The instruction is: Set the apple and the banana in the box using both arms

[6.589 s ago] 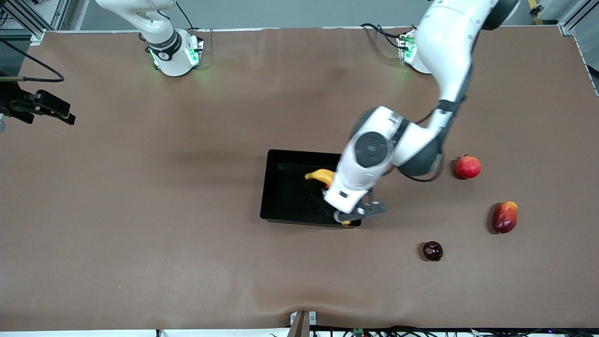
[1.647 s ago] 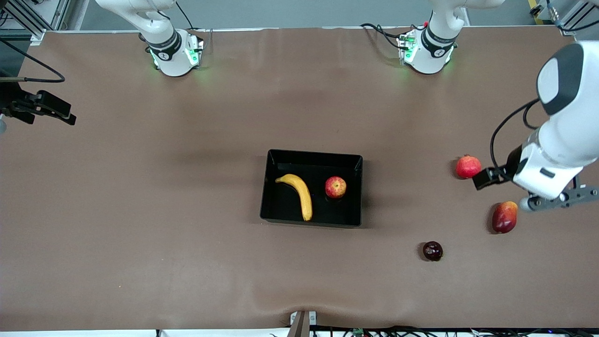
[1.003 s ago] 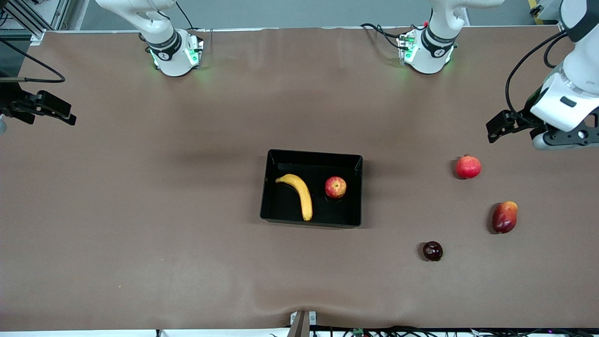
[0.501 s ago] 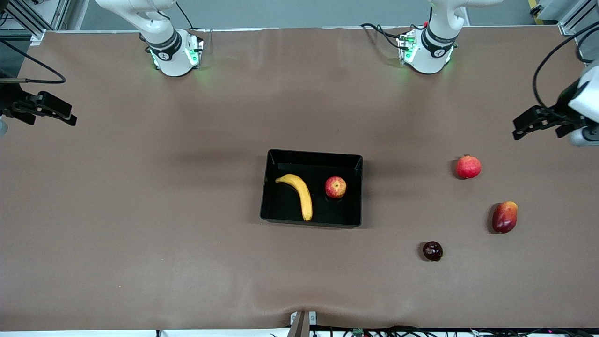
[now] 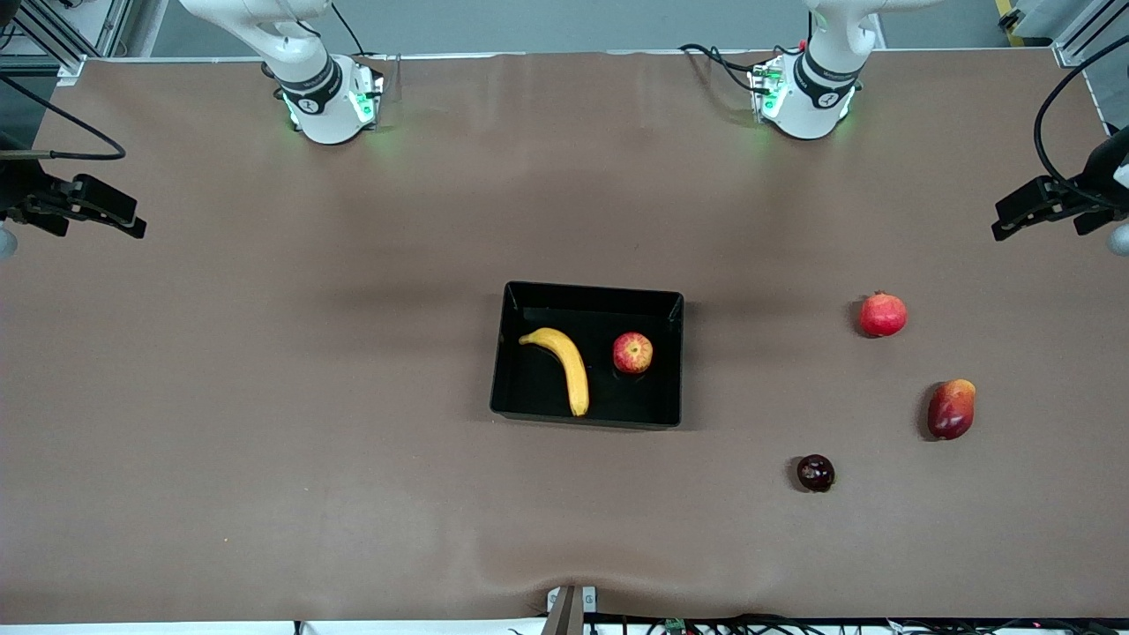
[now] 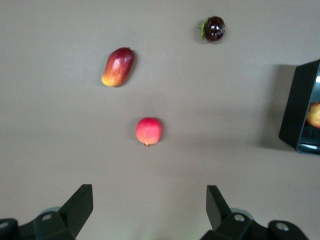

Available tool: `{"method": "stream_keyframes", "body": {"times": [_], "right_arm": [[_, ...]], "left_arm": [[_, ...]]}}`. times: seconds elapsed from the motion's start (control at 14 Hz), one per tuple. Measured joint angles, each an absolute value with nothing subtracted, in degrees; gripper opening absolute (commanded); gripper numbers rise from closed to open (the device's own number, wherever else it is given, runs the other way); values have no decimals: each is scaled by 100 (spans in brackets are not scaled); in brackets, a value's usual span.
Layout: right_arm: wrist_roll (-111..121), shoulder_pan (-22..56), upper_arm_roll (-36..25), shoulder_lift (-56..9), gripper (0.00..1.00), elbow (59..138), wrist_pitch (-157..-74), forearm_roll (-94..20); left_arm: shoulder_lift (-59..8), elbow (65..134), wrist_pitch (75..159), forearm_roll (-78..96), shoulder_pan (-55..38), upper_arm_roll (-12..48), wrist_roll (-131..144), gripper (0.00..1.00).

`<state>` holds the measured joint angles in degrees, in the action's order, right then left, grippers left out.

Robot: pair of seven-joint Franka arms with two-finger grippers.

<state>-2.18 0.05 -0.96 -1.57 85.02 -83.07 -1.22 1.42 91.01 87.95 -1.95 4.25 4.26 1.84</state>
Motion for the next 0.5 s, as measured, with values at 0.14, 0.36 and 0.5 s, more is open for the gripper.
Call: {"method": "stream_keyframes", "body": {"times": [0.14,0.36,0.5], "right_arm": [[-218,5,-98,-158,100,8502,-8307,-122],[-218,4,-114,-158,100,8502,-8307,-122],[-218,3,-116,-158,100,8502,-8307,-122]], "left_arm": [[222,9096,8724,-195,457,502,184,100],[319,9093,8602,-195,459,494,184,100],[359,9050,8588,-195,458,494,183,100]]}}
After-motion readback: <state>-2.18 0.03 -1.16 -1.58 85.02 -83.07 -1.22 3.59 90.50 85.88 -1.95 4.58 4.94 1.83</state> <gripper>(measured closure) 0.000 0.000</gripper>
